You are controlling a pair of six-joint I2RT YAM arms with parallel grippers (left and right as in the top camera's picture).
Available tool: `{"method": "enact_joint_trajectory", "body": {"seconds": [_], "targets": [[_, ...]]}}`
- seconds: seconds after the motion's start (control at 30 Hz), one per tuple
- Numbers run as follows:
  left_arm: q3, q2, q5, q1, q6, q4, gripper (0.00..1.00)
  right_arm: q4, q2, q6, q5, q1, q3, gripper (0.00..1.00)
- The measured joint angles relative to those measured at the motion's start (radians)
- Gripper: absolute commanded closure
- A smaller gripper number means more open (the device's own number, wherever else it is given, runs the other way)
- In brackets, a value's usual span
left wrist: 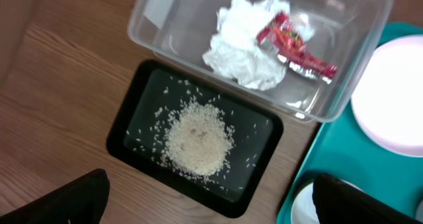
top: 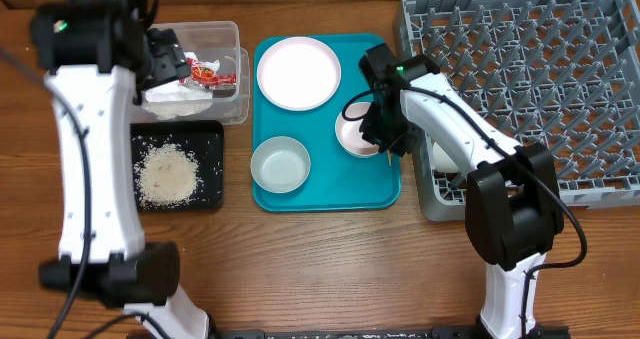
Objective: Sort waste into correct bins and load items into the dishwasher
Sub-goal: 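Reach the right gripper to the pink bowl and grasp its rim, then lift the pink bowl and carry it into the dish rack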
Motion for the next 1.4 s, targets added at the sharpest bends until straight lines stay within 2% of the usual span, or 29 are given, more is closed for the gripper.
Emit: {"method": "enact_joint_trajectory", "body": {"seconds": [0.1,0.33,0.37,0.43,0.47,0.8,1.0,1.13,1.23,1.33,1.4], "targets": [[-0.004,0.048,0.016,0.000,0.000,0.003,0.00,0.045,0.000,0.005,0.002,0.000,-0.031,0.62],[-0.004,0.072,0.030,0.000,0.000,0.021,0.00,0.116,0.000,0.003,-0.001,0.008,-0.111,0.78],[-0.004,0.072,0.030,0.000,0.000,0.025,0.00,0.119,0.000,0.003,-0.002,0.008,-0.111,0.81],[-0.004,0.072,0.031,0.000,0.000,0.033,0.00,0.121,0.000,0.001,0.000,0.008,-0.111,0.94],[-0.004,0.072,0.031,0.000,0.000,0.035,0.00,0.122,0.000,0.001,0.000,0.007,-0.111,0.96],[-0.004,0.072,0.034,0.000,0.000,0.039,0.00,0.101,-0.052,-0.052,0.013,0.004,-0.073,0.96],[-0.004,0.072,0.042,0.000,0.000,0.040,0.00,0.102,-0.176,-0.154,0.098,-0.001,-0.009,0.96],[-0.004,0.072,0.045,0.000,0.000,0.040,0.00,0.165,-0.279,-0.277,0.271,-0.006,0.035,0.96],[-0.004,0.072,0.045,0.000,0.000,0.040,0.00,0.260,-0.327,-0.388,0.490,-0.008,0.047,0.96],[-0.004,0.072,0.045,0.000,0.000,0.041,0.00,0.426,-0.312,-0.543,0.714,-0.017,0.040,0.96],[-0.004,0.072,0.045,0.000,0.000,0.040,0.00,0.478,-0.296,-0.602,0.772,-0.024,0.037,0.96]]}}
